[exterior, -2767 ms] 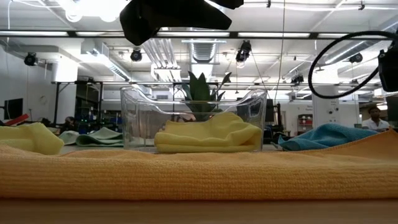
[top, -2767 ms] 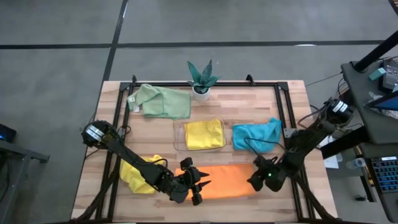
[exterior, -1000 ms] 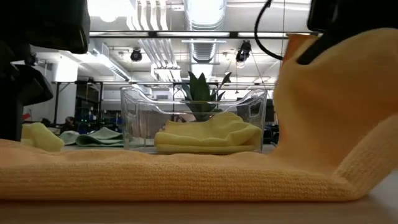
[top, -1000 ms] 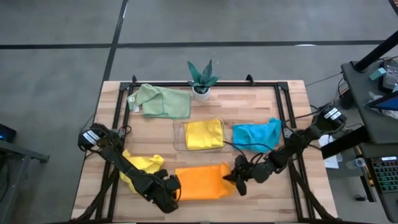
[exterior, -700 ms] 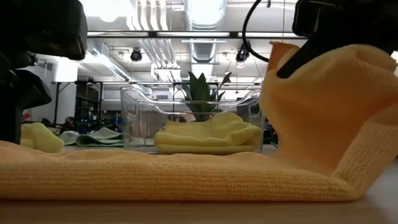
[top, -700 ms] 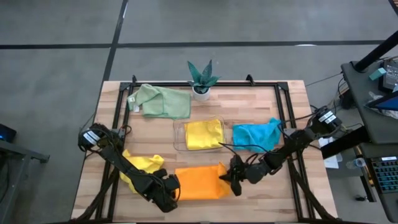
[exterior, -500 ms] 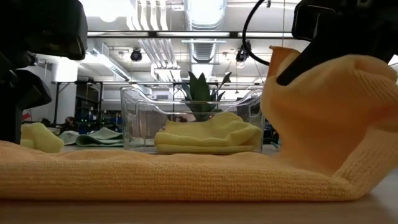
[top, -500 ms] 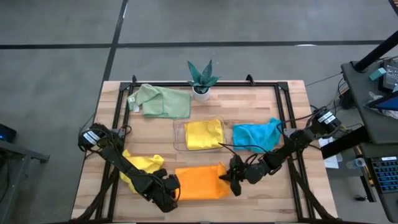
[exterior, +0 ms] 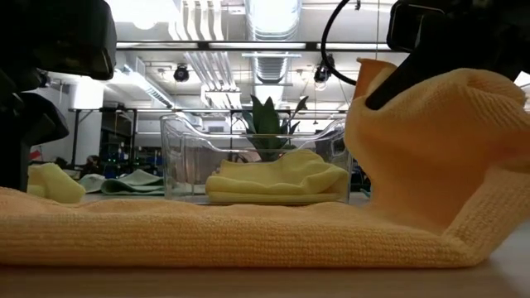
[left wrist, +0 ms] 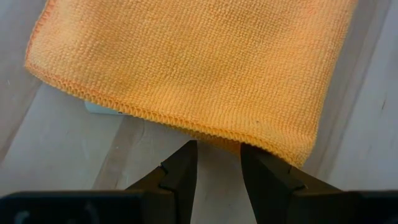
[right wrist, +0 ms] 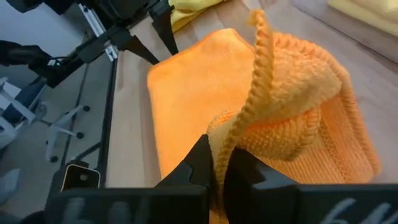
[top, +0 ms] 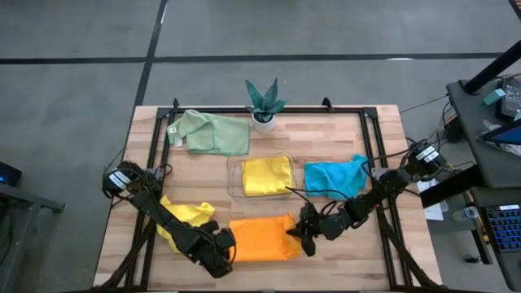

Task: Fold microfiber towels
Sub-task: Fold the orange microfiber towel

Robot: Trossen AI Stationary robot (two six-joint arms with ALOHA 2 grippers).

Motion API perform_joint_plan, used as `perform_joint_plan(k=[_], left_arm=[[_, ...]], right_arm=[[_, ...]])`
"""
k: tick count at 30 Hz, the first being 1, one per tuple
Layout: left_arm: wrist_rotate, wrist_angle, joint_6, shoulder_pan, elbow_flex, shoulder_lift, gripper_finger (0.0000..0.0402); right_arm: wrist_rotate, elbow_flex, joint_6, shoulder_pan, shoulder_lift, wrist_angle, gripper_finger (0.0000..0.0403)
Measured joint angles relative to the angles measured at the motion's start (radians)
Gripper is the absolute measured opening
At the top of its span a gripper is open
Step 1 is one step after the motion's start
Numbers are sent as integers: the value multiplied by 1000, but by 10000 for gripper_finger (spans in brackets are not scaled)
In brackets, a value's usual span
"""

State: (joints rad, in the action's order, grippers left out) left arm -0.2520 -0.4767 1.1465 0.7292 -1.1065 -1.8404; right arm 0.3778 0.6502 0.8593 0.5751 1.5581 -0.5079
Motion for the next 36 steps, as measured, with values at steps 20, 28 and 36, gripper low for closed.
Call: perform_joint_plan(k=[20,28,36], left_arm=[[-16,-2,-1,0,0,-1,111],[-13,-11,-1,4,-3,16,111],[-9,-65,-1,7,-5,72,111]], right_arm=[[18,108,-116,-13,96,-133,12],[13,245,-164,-68,200,-41,12],[-5,344,-215,-98,277,-17,12]])
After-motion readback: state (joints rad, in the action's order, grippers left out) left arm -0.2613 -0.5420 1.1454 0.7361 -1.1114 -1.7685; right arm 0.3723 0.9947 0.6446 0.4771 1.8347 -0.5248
